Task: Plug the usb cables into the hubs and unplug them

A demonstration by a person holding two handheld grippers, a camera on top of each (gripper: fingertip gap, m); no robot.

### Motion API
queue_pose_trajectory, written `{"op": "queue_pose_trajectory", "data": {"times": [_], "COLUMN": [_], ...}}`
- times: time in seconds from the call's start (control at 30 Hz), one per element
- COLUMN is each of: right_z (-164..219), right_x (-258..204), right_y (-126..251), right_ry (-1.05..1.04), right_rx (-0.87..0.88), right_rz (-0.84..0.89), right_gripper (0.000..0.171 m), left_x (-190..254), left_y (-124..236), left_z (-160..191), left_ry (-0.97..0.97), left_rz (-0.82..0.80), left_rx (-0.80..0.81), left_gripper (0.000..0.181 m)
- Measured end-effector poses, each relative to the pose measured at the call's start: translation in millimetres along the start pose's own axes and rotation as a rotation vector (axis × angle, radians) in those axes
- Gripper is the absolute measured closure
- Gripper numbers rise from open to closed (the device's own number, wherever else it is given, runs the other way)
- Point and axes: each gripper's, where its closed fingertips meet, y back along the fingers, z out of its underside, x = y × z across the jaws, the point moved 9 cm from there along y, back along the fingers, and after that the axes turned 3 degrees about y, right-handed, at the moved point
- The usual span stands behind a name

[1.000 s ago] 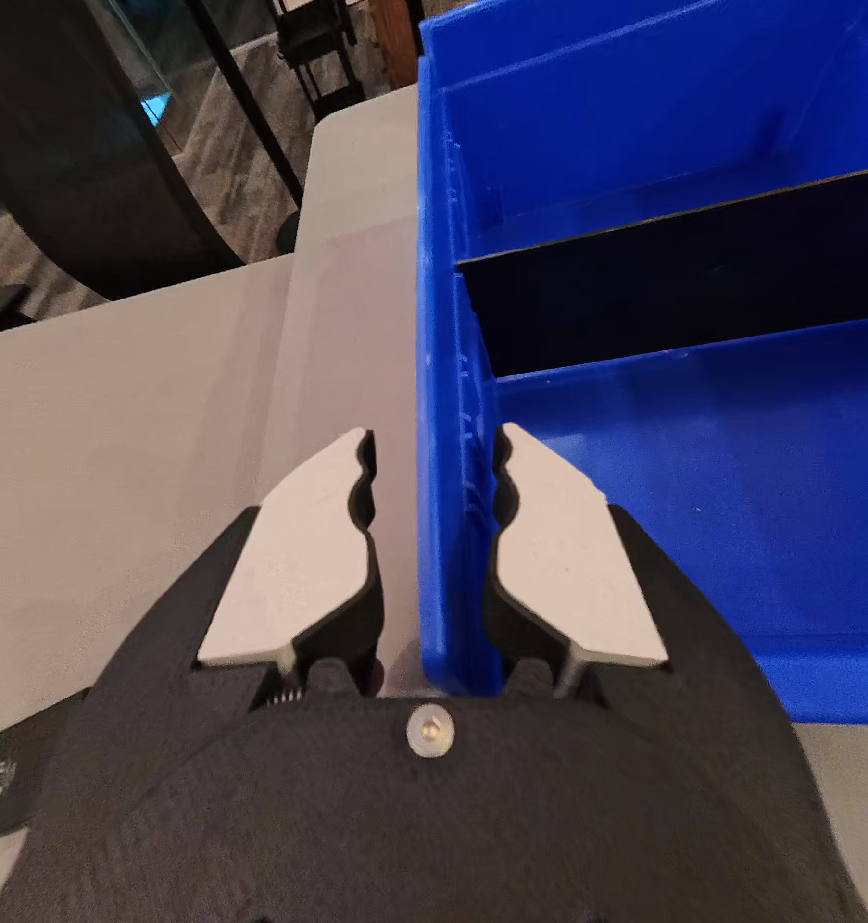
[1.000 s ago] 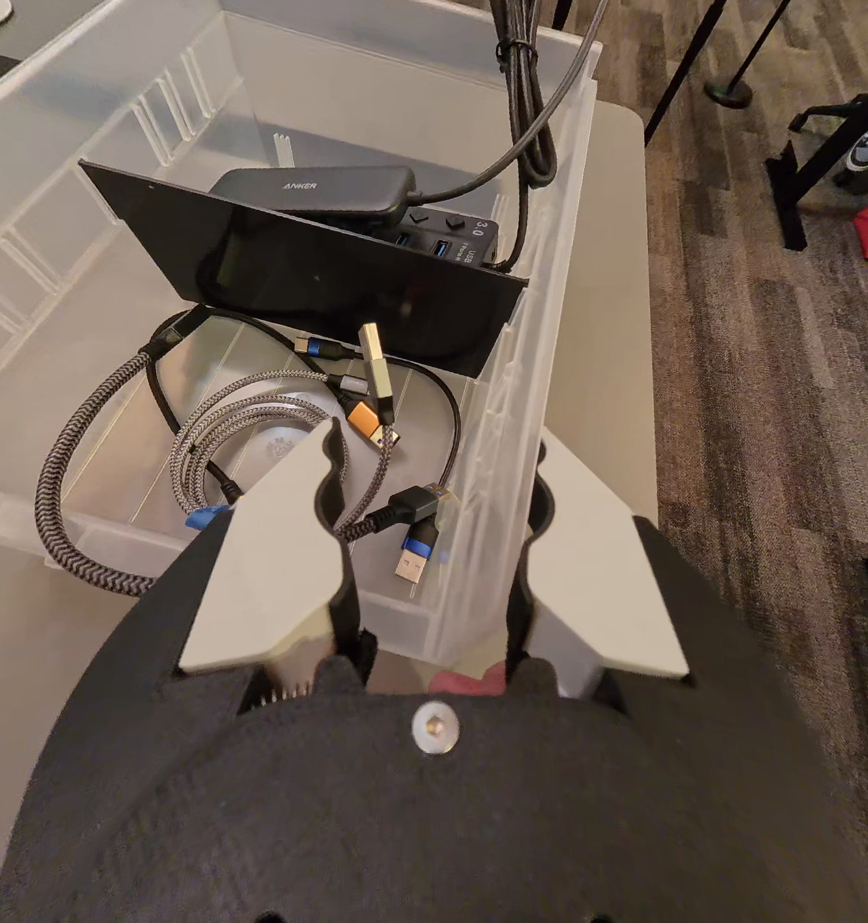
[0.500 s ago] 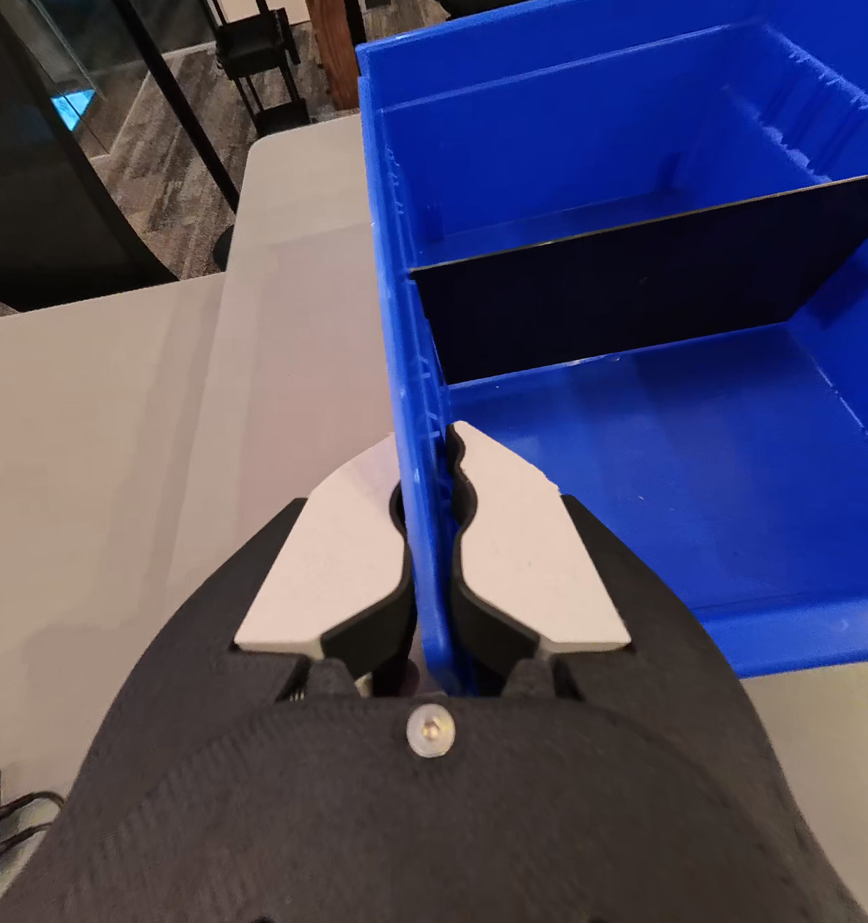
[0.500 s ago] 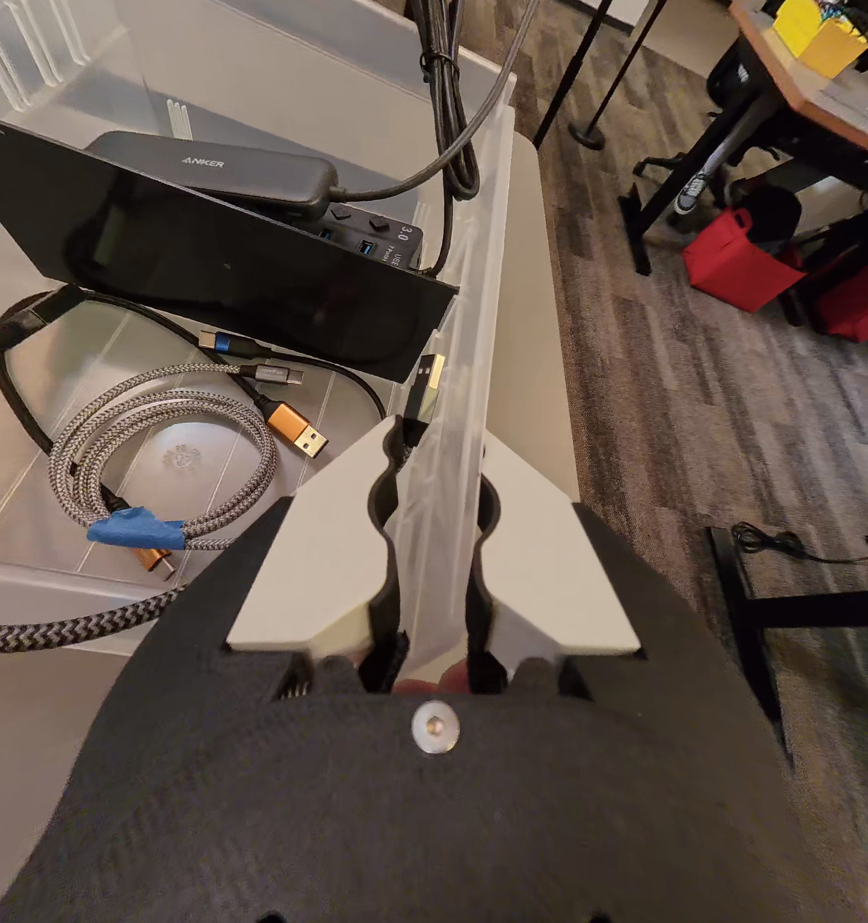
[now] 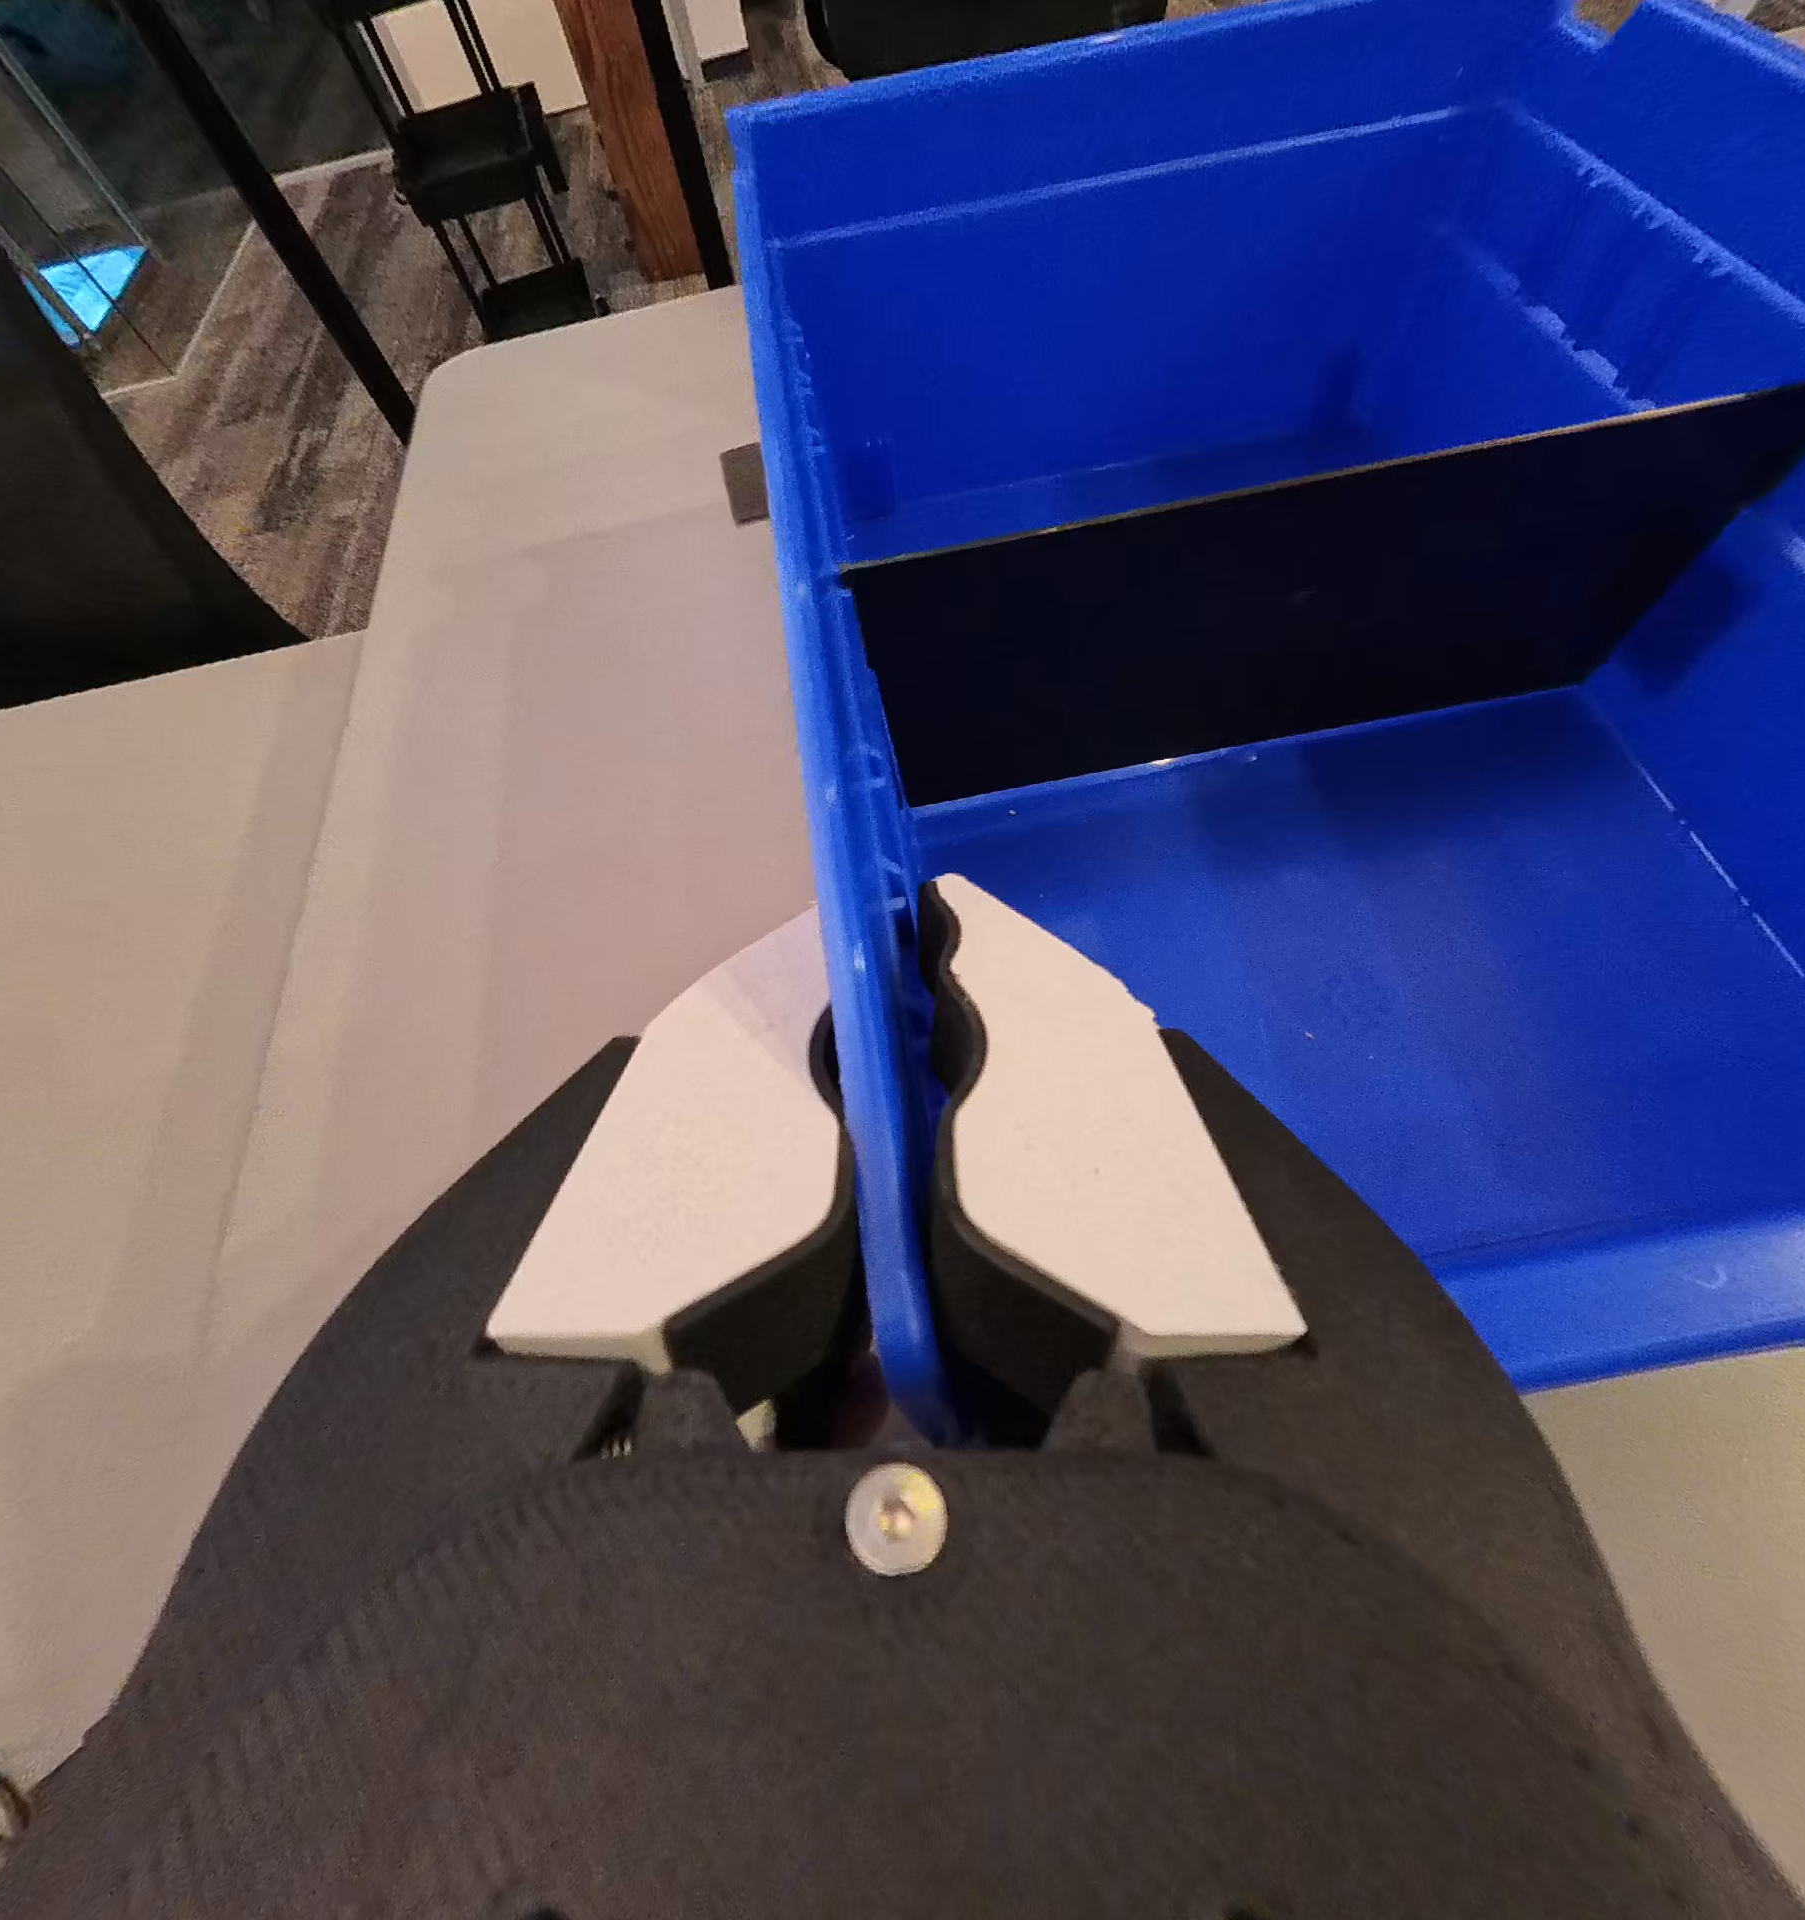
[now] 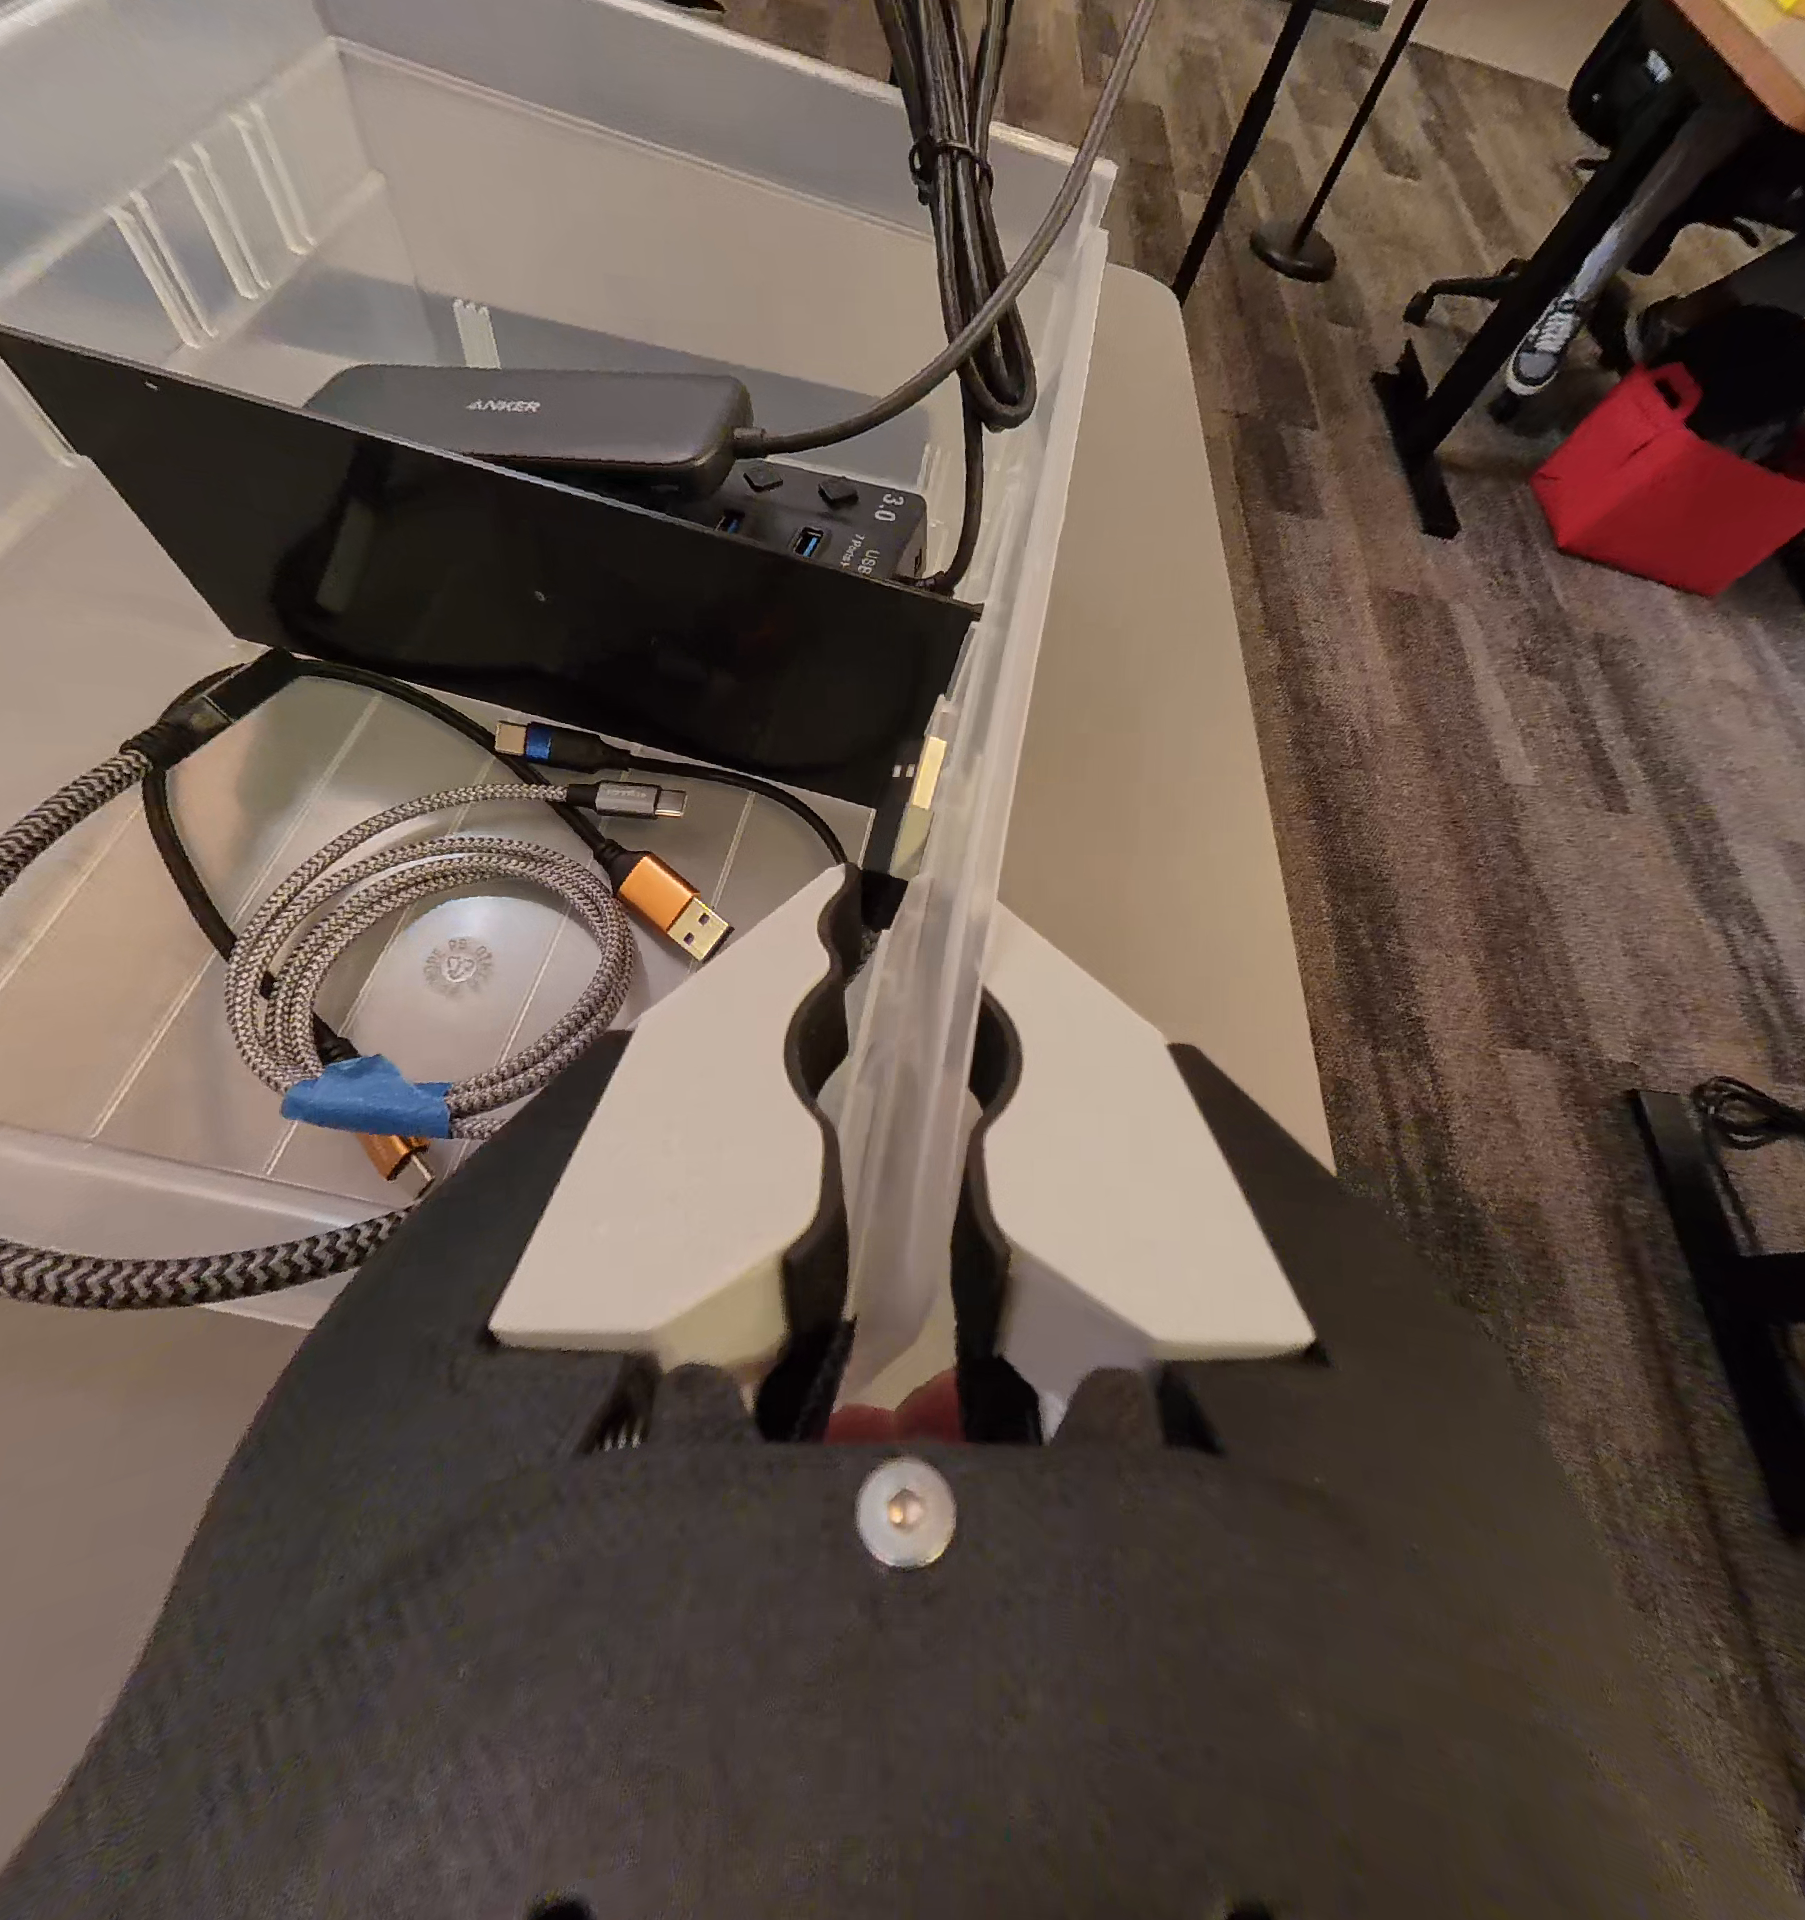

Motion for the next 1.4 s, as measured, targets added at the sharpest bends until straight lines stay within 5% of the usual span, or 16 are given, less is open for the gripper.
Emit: {"op": "queue_pose_trajectory", "data": {"times": [0.53, 1.4], "right_z": [-13, -55], "right_x": [-59, -241], "right_y": [8, 17], "right_ry": [-0.005, 0.092], "right_rx": [-0.013, 0.022], "right_rz": [-0.106, -0.284], "right_gripper": [0.162, 0.161], "left_x": [23, 11], "left_y": [9, 65], "left_z": [-3, -5], "left_ry": [-0.005, 0.019], "left_rz": [0.021, -0.002], "left_rx": [0.121, 0.322], "left_gripper": [0.175, 0.177]}}
